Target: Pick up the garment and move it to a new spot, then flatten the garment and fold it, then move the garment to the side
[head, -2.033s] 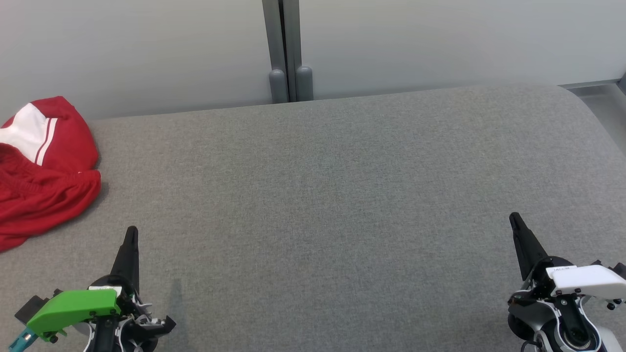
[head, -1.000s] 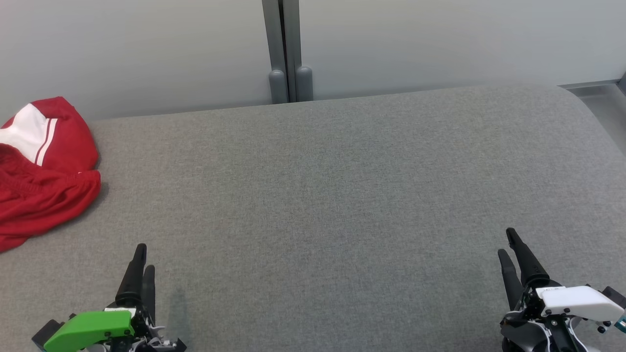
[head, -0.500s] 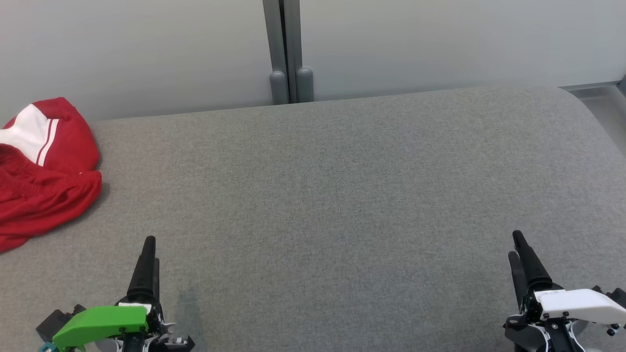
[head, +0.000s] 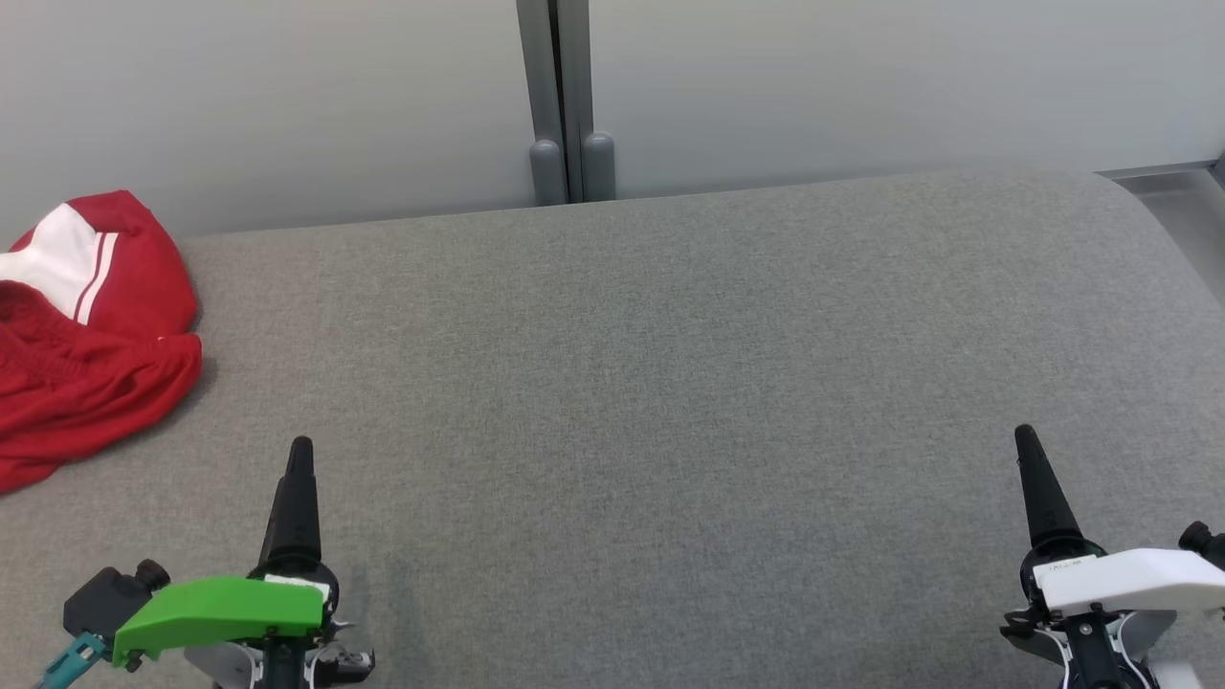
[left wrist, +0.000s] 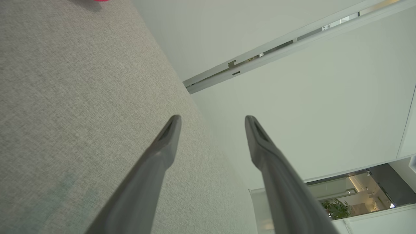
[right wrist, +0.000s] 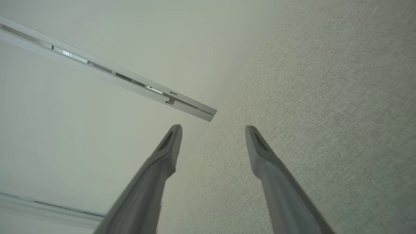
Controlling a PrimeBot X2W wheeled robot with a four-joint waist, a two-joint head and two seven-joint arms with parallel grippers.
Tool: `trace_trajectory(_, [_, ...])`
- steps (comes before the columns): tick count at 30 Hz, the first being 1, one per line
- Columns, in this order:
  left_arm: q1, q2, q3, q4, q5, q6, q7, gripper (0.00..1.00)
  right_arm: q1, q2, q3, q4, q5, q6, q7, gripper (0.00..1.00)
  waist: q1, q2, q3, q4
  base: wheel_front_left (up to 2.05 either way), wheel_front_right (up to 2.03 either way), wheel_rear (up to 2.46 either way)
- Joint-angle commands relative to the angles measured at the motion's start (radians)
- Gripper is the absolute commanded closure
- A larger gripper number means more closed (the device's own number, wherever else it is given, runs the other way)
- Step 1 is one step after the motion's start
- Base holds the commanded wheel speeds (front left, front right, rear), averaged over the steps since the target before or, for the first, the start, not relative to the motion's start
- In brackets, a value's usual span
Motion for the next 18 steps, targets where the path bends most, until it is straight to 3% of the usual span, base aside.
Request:
trace_trajectory(1, [-0.009, 0.006, -0.009, -0.023, 0.055, 0.006, -0.012, 0.0, 0.0, -0.009, -0.002, -0.03, -0.053, 0.0, -0.013, 0.0, 0.0, 0.0, 0.0, 0.001, 0.0, 0.0, 0.0])
trace_trajectory(18, [0.025, 0.009, -0.058, -0.046, 0.384, 0.03, -0.068, 0.0, 0.042, -0.011, 0.064, -0.09, -0.447, 0.0, -0.07, 0.0, 0.0, 0.0, -0.002, 0.007, 0.0, 0.0, 0.0])
